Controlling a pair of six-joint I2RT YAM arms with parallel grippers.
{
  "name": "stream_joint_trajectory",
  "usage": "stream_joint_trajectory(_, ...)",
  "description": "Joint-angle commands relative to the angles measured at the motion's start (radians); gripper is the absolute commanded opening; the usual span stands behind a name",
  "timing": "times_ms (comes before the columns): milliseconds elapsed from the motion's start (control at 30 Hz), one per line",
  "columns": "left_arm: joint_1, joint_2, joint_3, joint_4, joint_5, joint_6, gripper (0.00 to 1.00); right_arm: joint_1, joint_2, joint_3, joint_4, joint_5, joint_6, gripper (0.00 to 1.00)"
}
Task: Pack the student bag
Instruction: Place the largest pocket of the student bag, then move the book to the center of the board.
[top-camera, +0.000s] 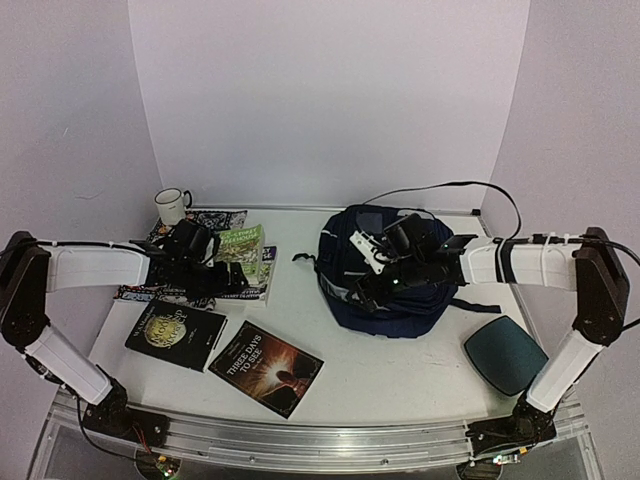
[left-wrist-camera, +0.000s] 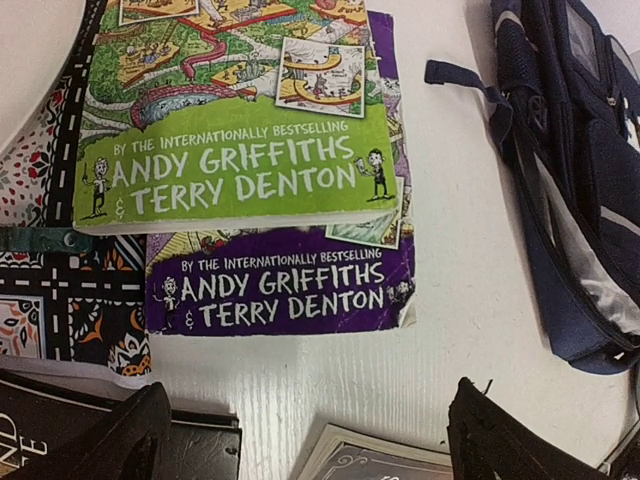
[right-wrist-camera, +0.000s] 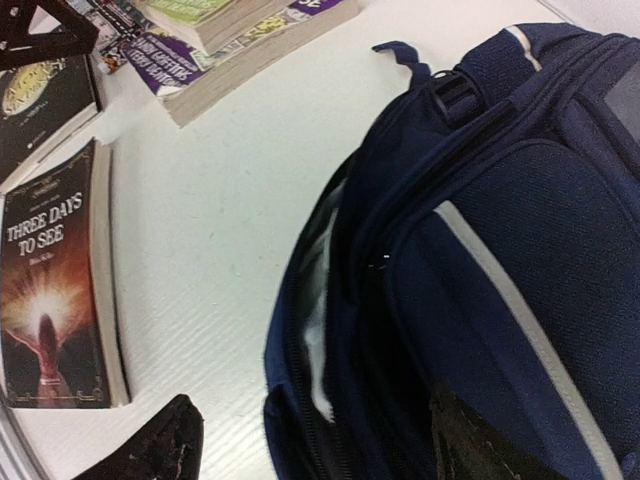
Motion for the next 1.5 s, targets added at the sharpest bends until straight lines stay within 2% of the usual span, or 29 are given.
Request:
stream_joint_trajectory(0,0.000,-0.081,-0.056,-0.030,0.110,-0.075,0.98,0.057,-0.009,0.027,-0.040,-0.097,0.167,0.81)
stream_joint_trajectory(233,-0.037,-0.216,-0.181,-0.056,0.217,-0.175,0.95,0.154,0.125,0.075,-0.038,-0.177,0.244,0.83)
stream_joint_trajectory(433,-0.181,-0.258,-0.213,-0.118,0.160,-0.263,0.90,0.205,0.275,0.166,-0.039,-0.252,0.265,0.81)
stream_joint_trajectory(567,-0.250,-0.276,-0.255,-0.125,0.133,-0.336,0.82,0.236,0.360,0.229,-0.039,-0.304,0.270,0.77)
stream_joint_trajectory(700,-0.293,-0.261,-0.272,-0.123,0.131,-0.359,0.75,0.248,0.423,0.271,-0.039,-0.327,0.274,0.73)
stream_joint_trajectory(867,-0.346,-0.169,-0.249,-0.102,0.114,-0.347,0.67,0.251,0.478,0.301,-0.044,-0.340,0.279,0.65)
stream_joint_trajectory(1000,-0.363,-0.101,-0.251,-0.058,0.108,-0.340,0.63,0.251,0.490,0.309,-0.045,-0.357,0.286,0.50)
stream_joint_trajectory(1300,-0.382,-0.026,-0.233,0.001,0.102,-0.326,0.60,0.251,0.442,0.292,-0.048,-0.381,0.304,0.02)
stream_joint_trajectory(1467,-0.382,-0.057,-0.206,0.004,0.065,-0.314,0.63,0.250,0.378,0.263,-0.048,-0.347,0.329,0.00)
